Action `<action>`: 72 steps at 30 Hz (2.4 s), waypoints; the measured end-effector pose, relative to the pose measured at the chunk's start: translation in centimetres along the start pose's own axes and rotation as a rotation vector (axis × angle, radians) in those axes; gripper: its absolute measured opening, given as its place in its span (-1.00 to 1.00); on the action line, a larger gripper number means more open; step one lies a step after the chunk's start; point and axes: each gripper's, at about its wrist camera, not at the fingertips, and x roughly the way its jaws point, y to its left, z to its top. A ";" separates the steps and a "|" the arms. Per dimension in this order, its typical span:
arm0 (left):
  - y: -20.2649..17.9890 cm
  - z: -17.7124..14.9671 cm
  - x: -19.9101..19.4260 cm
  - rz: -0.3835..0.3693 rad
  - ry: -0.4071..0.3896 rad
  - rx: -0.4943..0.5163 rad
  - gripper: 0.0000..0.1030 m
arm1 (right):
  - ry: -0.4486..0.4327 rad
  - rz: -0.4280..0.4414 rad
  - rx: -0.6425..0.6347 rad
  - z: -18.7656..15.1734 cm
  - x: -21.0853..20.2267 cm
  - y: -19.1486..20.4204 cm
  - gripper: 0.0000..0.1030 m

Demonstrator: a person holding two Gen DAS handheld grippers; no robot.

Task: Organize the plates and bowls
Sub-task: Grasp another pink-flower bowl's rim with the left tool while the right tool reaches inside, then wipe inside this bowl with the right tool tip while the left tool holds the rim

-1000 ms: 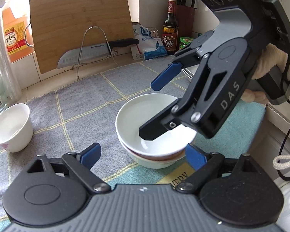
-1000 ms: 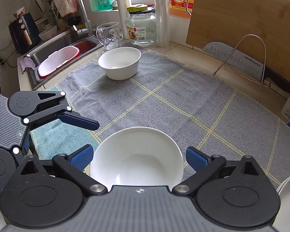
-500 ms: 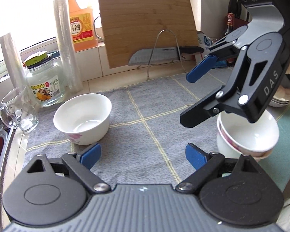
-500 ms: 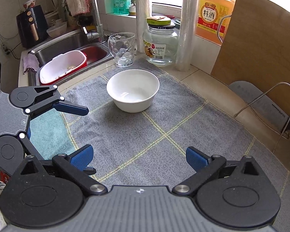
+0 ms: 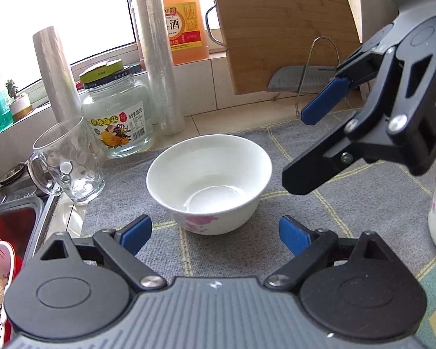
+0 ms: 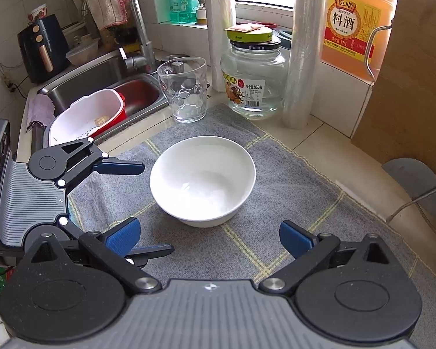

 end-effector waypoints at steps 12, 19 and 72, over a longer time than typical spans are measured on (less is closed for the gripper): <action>0.9 0.5 2.3 -0.009 -0.013 -0.006 0.82 | 0.039 0.005 0.010 3.1 5.7 -1.7 0.98; 0.8 0.9 2.8 -0.010 -0.023 0.028 0.81 | 0.053 0.034 0.049 3.5 7.6 -2.9 0.73; -5.2 2.3 -7.6 -0.085 -0.014 0.064 0.80 | -0.037 0.116 0.023 -1.8 -4.2 2.0 0.39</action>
